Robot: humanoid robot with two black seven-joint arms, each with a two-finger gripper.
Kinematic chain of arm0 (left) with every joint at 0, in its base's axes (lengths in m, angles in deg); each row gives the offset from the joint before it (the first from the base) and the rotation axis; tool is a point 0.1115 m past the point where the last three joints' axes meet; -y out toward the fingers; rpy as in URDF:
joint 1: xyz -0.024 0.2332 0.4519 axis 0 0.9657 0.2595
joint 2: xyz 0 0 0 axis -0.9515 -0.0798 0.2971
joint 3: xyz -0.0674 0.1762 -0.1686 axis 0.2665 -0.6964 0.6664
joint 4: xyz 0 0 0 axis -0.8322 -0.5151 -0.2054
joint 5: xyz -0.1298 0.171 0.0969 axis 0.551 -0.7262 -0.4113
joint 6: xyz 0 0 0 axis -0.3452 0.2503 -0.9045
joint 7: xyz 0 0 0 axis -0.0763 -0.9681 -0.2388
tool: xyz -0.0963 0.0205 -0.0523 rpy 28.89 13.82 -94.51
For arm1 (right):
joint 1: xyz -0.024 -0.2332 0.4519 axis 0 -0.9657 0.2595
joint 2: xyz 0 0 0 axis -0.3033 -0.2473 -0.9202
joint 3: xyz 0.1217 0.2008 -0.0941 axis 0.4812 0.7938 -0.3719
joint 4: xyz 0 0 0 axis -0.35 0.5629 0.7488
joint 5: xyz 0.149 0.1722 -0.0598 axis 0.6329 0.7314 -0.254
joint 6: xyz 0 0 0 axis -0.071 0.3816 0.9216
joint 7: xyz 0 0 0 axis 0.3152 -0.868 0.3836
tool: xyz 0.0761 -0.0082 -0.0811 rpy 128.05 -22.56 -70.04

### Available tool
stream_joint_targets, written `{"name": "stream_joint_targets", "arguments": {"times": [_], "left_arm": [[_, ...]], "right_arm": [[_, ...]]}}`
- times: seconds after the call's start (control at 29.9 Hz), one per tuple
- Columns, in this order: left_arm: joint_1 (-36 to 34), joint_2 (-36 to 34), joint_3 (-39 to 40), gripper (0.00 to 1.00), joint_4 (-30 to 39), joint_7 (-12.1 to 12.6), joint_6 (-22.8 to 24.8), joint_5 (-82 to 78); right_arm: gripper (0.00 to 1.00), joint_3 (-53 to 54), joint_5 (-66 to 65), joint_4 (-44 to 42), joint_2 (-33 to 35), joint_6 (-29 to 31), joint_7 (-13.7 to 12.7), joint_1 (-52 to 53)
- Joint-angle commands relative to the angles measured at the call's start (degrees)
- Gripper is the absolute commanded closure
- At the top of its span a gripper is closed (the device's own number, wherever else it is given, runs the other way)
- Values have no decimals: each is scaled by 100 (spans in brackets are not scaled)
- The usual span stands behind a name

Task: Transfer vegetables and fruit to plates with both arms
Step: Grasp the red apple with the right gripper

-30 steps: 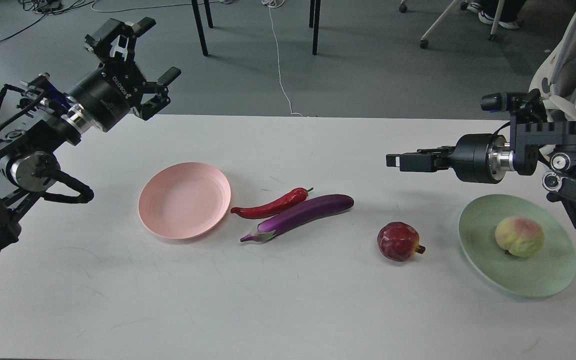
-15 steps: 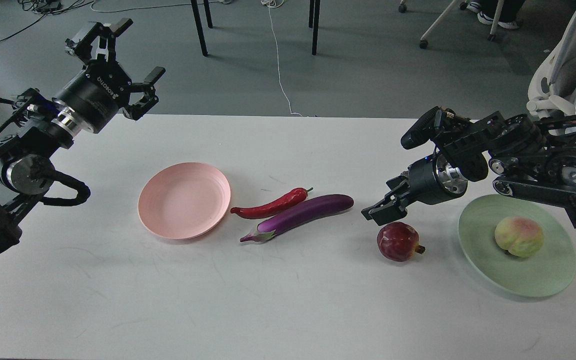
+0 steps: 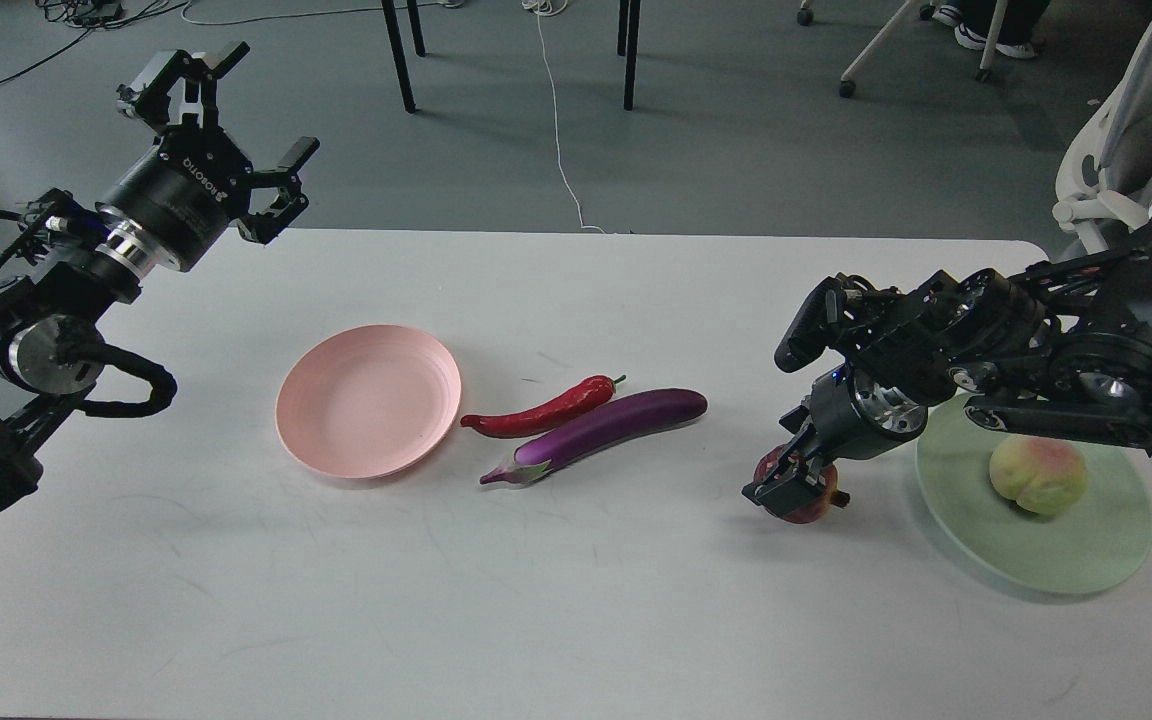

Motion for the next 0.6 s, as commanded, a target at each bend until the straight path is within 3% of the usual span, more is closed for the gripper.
{"name": "stream_joint_targets", "arguments": {"times": [0.0,0.2,0.3,0.47,0.54,0.57], "left_arm": [[17,-9,4,2,0,-5,0,-4],[17,0,4,2,0,-5,0,-4],[17,0,13,2,0,-14,0,-4],[17,0,4,2,0,-14,0,-4],[17,-18,4,2,0,-14,0,-4],[17,-26,4,2,0,-14,0,-4]], "right_arm": [[1,-162,-24,-2,23,8,0,23],[3,-294,-86,-11,41,-1,0,14],[9,-259,-51,-20,50,-62,0,-21],[32,-259,-69,-3,32,-80,0,-21],[50,-259,-95,7,32,-80,0,-12],[51,-250,-95,15,32,-80,0,14]]}}
